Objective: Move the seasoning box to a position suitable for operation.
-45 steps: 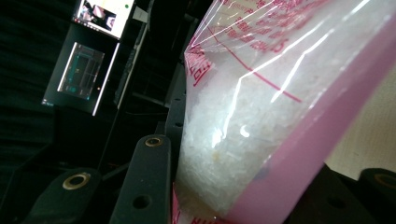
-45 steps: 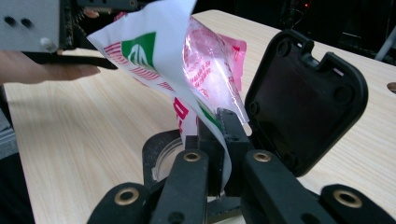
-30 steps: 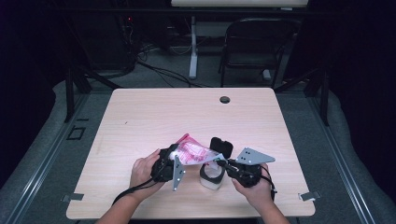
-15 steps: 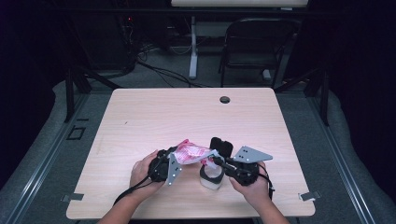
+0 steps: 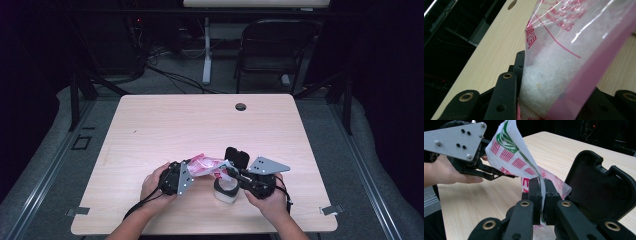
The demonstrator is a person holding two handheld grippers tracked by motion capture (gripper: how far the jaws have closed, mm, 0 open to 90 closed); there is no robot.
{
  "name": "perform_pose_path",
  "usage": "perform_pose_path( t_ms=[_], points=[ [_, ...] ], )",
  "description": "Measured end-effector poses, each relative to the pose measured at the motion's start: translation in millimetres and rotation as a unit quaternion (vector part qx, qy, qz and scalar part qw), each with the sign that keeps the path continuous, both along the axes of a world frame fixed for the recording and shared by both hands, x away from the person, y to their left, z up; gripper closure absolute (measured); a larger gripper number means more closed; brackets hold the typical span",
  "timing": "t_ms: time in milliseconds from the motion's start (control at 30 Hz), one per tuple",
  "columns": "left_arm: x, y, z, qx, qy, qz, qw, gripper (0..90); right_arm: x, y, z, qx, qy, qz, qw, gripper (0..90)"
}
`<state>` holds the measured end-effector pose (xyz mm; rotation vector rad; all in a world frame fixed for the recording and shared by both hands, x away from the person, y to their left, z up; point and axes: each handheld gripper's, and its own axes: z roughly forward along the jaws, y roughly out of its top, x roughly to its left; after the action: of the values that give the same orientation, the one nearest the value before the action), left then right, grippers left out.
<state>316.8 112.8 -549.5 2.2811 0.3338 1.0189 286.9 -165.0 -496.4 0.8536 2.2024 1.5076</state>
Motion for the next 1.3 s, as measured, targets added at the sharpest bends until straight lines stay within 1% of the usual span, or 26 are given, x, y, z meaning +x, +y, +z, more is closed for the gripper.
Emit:
perform_pose_path(
  t_ms=[67,300,467,533,567,600,633,667,733,767,833,867,1000,1100,1133,1300],
  points=[
    [0.8,-0.2,-1.3,-0.003,0.002,-0.001,1.0000,71.0,-0.1,0.2,-0.2,0.000,-0.001,-0.001,1.0000,86.7],
    [3.3,1.5,-3.9,-0.009,0.025,0.000,0.9996,71.3,0.4,2.6,-1.7,0.002,0.001,0.003,1.0000,83.9],
    [5.8,2.9,-4.7,-0.015,0.040,-0.001,0.9991,71.4,1.4,2.7,-2.4,0.007,0.005,0.006,0.9999,79.1],
    [6.7,3.3,-5.5,-0.021,0.047,-0.001,0.9987,71.5,2.1,3.0,-3.3,0.010,0.007,0.009,0.9999,74.7],
    [7.2,3.8,-5.5,-0.019,0.049,-0.001,0.9986,71.5,2.4,3.4,-3.9,0.012,0.007,0.009,0.9999,71.2],
    [7.6,4.0,-5.9,-0.023,0.050,-0.001,0.9985,71.5,2.4,3.4,-4.4,0.009,0.003,0.008,0.9999,68.2],
    [8.0,4.3,-6.2,-0.025,0.053,-0.001,0.9983,71.5,2.6,3.6,-4.9,0.006,0.000,0.008,0.9999,66.5],
    [8.3,4.6,-6.1,-0.026,0.055,0.000,0.9981,71.6,2.8,4.6,-5.8,0.012,0.000,0.009,0.9999,64.8],
    [9.0,5.4,-5.6,-0.028,0.058,0.000,0.9979,71.7,3.0,4.8,-6.1,0.011,-0.005,0.008,0.9999,60.4],
    [9.3,5.8,-5.5,-0.029,0.060,0.000,0.9978,71.7,3.1,5.3,-6.6,0.016,-0.006,0.007,0.9998,59.2],
    [10.1,6.4,-5.7,-0.032,0.063,0.000,0.9975,71.8,3.5,4.7,-6.7,0.016,-0.009,0.005,0.9998,56.5],
    [10.3,6.8,-5.7,-0.035,0.068,0.001,0.9971,71.9,3.7,4.5,-6.9,0.016,-0.010,0.004,0.9998,55.7],
    [12.0,8.7,-5.5,-0.046,0.077,0.001,0.9959,72.1,4.3,3.9,-7.1,0.018,-0.010,0.001,0.9998,53.7],
    [13.1,10.3,-5.6,-0.061,0.087,0.000,0.9944,72.3,4.2,3.5,-7.1,0.019,-0.010,0.000,0.9998,53.1],
    [13.6,10.8,-5.4,-0.061,0.087,-0.001,0.9943,72.4,4.0,2.9,-6.7,0.017,-0.010,0.000,0.9998,53.1],
    [15.2,13.6,-4.8,-0.073,0.097,0.000,0.9926,72.6,4.1,0.5,-6.2,0.022,-0.013,-0.004,0.9997,52.7]
  ],
)
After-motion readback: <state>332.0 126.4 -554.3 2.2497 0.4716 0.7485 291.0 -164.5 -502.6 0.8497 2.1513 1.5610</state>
